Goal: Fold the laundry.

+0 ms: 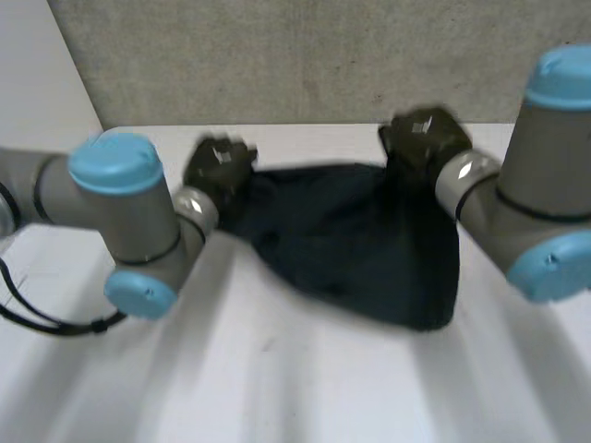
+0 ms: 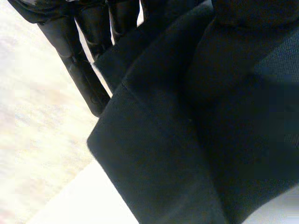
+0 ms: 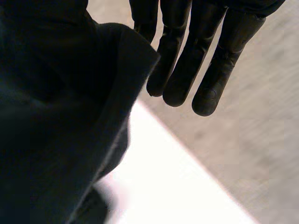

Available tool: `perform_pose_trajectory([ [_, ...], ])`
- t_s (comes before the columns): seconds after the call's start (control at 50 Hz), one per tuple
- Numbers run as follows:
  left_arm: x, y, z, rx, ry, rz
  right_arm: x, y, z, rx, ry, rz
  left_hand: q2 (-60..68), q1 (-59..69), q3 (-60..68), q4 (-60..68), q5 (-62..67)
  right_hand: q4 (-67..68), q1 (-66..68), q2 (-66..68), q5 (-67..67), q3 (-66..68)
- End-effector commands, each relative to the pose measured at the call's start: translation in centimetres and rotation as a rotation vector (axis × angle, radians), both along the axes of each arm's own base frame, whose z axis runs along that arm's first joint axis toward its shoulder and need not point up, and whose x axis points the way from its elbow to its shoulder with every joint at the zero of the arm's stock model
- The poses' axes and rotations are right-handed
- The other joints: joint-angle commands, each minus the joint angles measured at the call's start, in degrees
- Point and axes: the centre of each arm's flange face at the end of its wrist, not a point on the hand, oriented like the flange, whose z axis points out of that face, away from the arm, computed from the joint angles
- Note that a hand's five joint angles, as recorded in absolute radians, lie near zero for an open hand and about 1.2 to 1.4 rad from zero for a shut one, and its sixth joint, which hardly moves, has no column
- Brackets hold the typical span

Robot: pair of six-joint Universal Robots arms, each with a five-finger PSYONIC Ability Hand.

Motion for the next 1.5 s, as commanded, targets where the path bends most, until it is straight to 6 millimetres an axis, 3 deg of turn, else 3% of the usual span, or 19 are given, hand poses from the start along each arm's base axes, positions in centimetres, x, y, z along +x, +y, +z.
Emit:
perform_pose_trajectory([
  [0.02, 0.7, -3.0, 8.8, -0.264, 0.173, 0.135, -0.1, -5.1, 7.8, -0.414, -0.251, -0.086, 11.7, 16.0, 12.0, 11.6, 15.3, 11.8, 25.2, 13.0, 15.0, 12.4],
  [0.1, 1.5, -2.4, 13.0, -0.351, 0.282, 0.138, -0.2, -5.8, 9.6, -0.528, -0.418, -0.078, 11.7, 16.0, 12.0, 11.6, 15.3, 11.8, 25.2, 13.0, 15.0, 12.4],
  [0.18, 1.9, -1.6, 12.8, -0.303, 0.346, 0.117, -0.2, -5.3, 7.6, -0.438, -0.41, -0.053, 11.7, 16.0, 12.0, 11.6, 15.3, 11.8, 25.2, 13.0, 15.0, 12.4],
  [0.24, 2.1, -1.1, 10.4, -0.221, 0.337, 0.11, -0.4, -4.7, 5.8, -0.36, -0.368, -0.031, 11.7, 16.0, 12.0, 11.6, 15.3, 11.8, 25.2, 13.0, 15.0, 12.4],
  [0.42, 4.0, 2.4, 0.5, 0.071, 0.155, 0.142, -3.9, -1.3, -4.1, 0.127, -0.082, -0.048, 11.7, 16.0, 12.0, 11.6, 15.3, 11.8, 25.2, 13.0, 15.0, 12.4],
  [0.5, 4.9, 4.2, -2.2, 0.171, 0.093, 0.152, -5.4, 0.5, -6.9, 0.263, 0.068, -0.048, 11.7, 16.0, 12.0, 11.6, 15.3, 11.8, 25.2, 13.0, 15.0, 12.4],
  [0.58, 5.7, 5.1, -2.5, 0.204, 0.073, 0.163, -6.4, 1.0, -8.2, 0.3, 0.126, -0.058, 11.7, 16.0, 12.0, 11.6, 15.3, 11.8, 25.2, 13.0, 15.0, 12.4],
  [0.7, 6.8, 6.1, -0.9, 0.216, 0.073, 0.177, -6.8, 1.3, -6.6, 0.264, 0.119, -0.064, 11.7, 16.0, 12.0, 11.6, 15.3, 11.8, 25.2, 13.0, 15.0, 12.4],
  [0.88, 8.0, 9.6, 4.6, 0.17, 0.181, 0.146, -7.2, 2.9, 0.0, 0.084, 0.061, -0.072, 11.7, 16.0, 12.0, 11.6, 15.3, 11.8, 25.2, 13.0, 15.0, 12.4],
  [0.96, 8.3, 11.2, 5.5, 0.175, 0.206, 0.097, -7.4, 3.9, 1.9, 0.032, 0.059, -0.066, 11.7, 16.0, 12.0, 11.6, 15.3, 11.8, 25.2, 13.0, 15.0, 12.4],
  [1.02, 8.5, 12.1, 5.2, 0.192, 0.195, 0.071, -7.7, 4.8, 2.0, 0.055, 0.088, -0.054, 8.4, 12.7, 8.7, 8.3, 12.0, 11.8, 25.2, 13.0, 15.0, 12.4],
  [1.08, 8.7, 13.0, 3.8, 0.245, 0.161, 0.056, -7.9, 6.3, 0.7, 0.13, 0.187, -0.007, -5.9, -1.6, -5.6, -6.0, -2.3, 11.8, 25.2, 13.0, 15.0, 12.4],
  [1.1, 8.8, 13.2, 3.4, 0.257, 0.151, 0.057, -8.0, 7.1, -0.2, 0.173, 0.257, 0.024, -12.6, -8.3, -12.3, -12.7, -9.0, 11.8, 25.2, 13.0, 15.0, 12.4],
  [1.12, 9.0, 13.5, 2.7, 0.28, 0.121, 0.058, -8.1, 7.5, -0.6, 0.192, 0.296, 0.04, -30.6, -26.3, -30.3, -30.8, -27.0, 7.6, 21.0, 8.7, 10.8, 8.1],
  [1.18, 9.2, 13.9, 2.1, 0.291, 0.05, 0.057, -8.7, 9.2, -2.2, 0.261, 0.46, 0.098, -47.8, -43.5, -47.5, -47.9, -44.2, -36.4, -22.9, -35.2, -33.2, -35.8],
  [1.24, 9.3, 13.9, 2.1, 0.282, 0.016, 0.057, -8.8, 9.8, -2.3, 0.27, 0.527, 0.141, -49.1, -44.8, -48.8, -49.3, -45.5, -45.9, -32.5, -44.8, -42.7, -45.4],
  [1.32, 9.3, 13.6, 2.5, 0.259, 0.009, 0.058, -8.8, 8.3, -1.0, 0.211, 0.462, 0.084, -50.8, -46.5, -50.5, -51.0, -47.2, -56.0, -42.6, -54.9, -52.8, -55.5],
  [1.42, 9.1, 13.5, 3.1, 0.244, 0.023, 0.051, -8.4, 6.3, 1.7, 0.163, 0.24, 0.008, -50.8, -46.5, -50.5, -51.0, -47.2, -57.1, -43.7, -55.9, -53.9, -56.5],
  [1.5, 8.9, 13.6, 3.0, 0.252, 0.023, 0.048, -7.8, 5.3, 1.7, 0.199, 0.16, 0.006, -50.7, -46.4, -50.4, -50.8, -47.0, -56.4, -43.0, -55.2, -53.2, -55.8],
])
